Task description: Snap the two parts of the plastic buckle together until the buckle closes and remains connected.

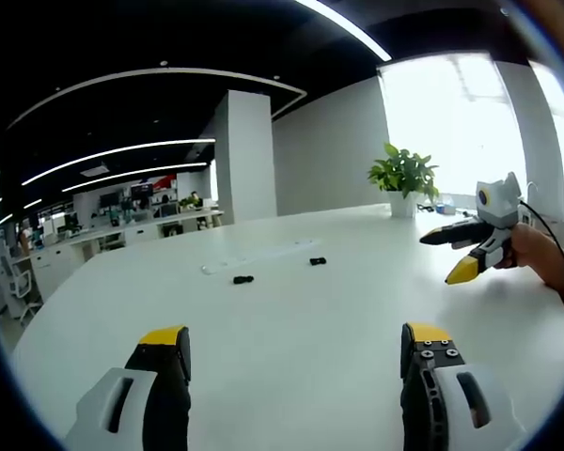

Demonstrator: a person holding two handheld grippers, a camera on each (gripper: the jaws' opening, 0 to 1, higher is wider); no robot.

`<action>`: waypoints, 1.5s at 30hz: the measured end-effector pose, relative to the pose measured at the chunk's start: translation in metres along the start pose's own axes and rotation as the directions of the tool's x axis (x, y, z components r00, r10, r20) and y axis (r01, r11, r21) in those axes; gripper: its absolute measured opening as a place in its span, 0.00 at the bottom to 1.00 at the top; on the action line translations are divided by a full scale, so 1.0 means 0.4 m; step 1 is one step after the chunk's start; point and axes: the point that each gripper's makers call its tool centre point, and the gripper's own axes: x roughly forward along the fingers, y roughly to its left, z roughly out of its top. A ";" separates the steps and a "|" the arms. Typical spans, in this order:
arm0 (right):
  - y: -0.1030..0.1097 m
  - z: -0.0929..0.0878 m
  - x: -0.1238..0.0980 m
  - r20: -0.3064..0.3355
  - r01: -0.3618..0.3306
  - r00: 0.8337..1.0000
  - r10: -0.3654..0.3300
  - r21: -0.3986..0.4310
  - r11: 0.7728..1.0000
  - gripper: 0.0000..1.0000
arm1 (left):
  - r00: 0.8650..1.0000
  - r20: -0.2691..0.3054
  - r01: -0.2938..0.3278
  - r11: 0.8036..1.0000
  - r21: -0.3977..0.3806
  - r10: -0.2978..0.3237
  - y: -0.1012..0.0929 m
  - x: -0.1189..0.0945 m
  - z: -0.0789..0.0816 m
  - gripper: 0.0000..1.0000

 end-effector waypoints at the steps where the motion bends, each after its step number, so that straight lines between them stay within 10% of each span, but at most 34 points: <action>1: 0.000 -0.001 0.000 -0.001 0.000 1.000 0.000 0.000 1.000 0.86 | 1.000 0.001 -0.002 1.000 -0.005 0.002 0.001 0.001 0.000 0.98; 45: 0.005 0.003 0.005 0.008 -0.012 1.000 0.012 0.041 0.999 1.00 | 0.999 0.031 -0.029 0.998 -0.060 0.031 0.018 -0.003 0.013 0.99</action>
